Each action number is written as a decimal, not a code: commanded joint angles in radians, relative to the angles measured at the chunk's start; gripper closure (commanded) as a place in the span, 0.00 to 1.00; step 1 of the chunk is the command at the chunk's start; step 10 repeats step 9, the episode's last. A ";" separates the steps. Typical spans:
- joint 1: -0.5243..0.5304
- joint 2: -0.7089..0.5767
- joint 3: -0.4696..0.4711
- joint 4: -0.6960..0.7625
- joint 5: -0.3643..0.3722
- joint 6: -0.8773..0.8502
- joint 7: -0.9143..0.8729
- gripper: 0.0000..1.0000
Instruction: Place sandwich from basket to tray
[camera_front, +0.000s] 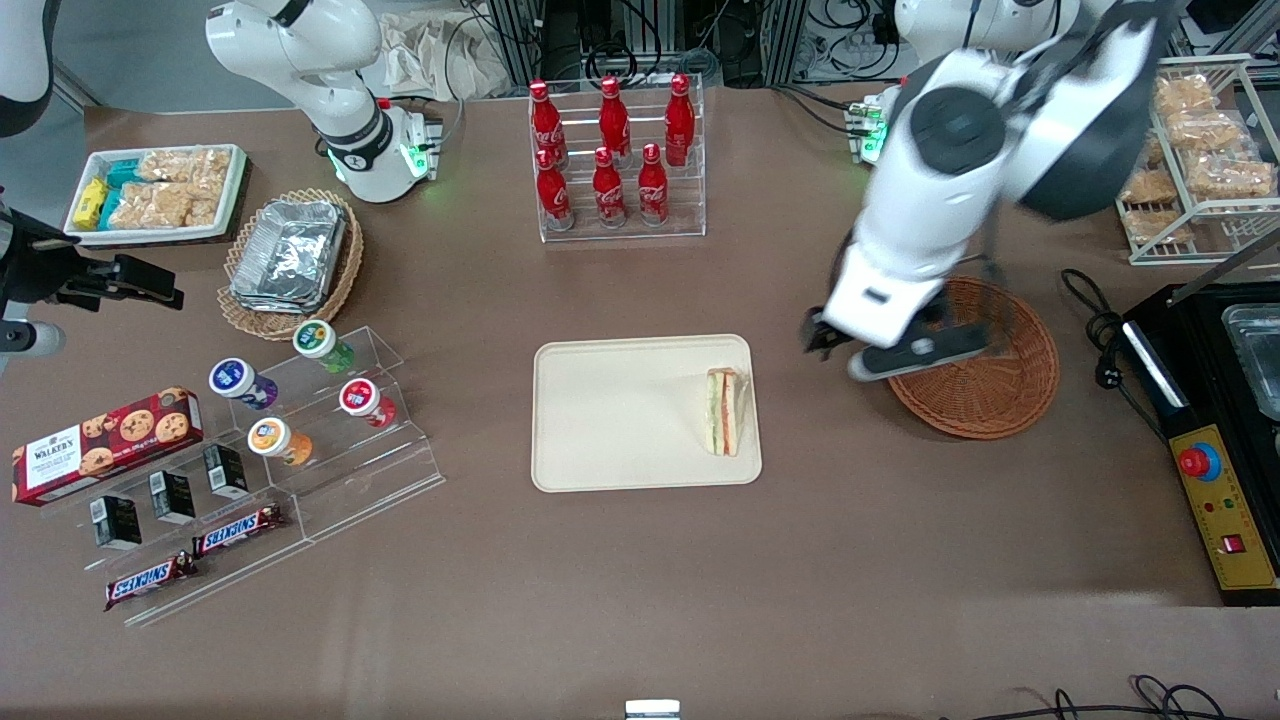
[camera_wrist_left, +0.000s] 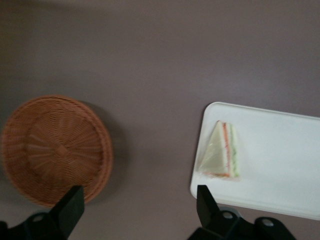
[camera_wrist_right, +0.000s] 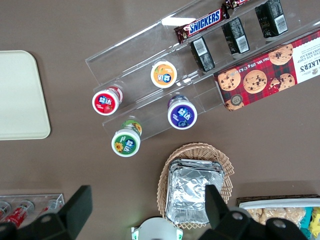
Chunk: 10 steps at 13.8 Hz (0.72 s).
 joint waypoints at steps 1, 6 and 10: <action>0.001 -0.167 0.183 -0.105 -0.097 -0.057 0.304 0.00; 0.003 -0.166 0.367 -0.006 -0.078 -0.213 0.716 0.00; 0.001 -0.132 0.367 0.031 -0.074 -0.213 0.679 0.00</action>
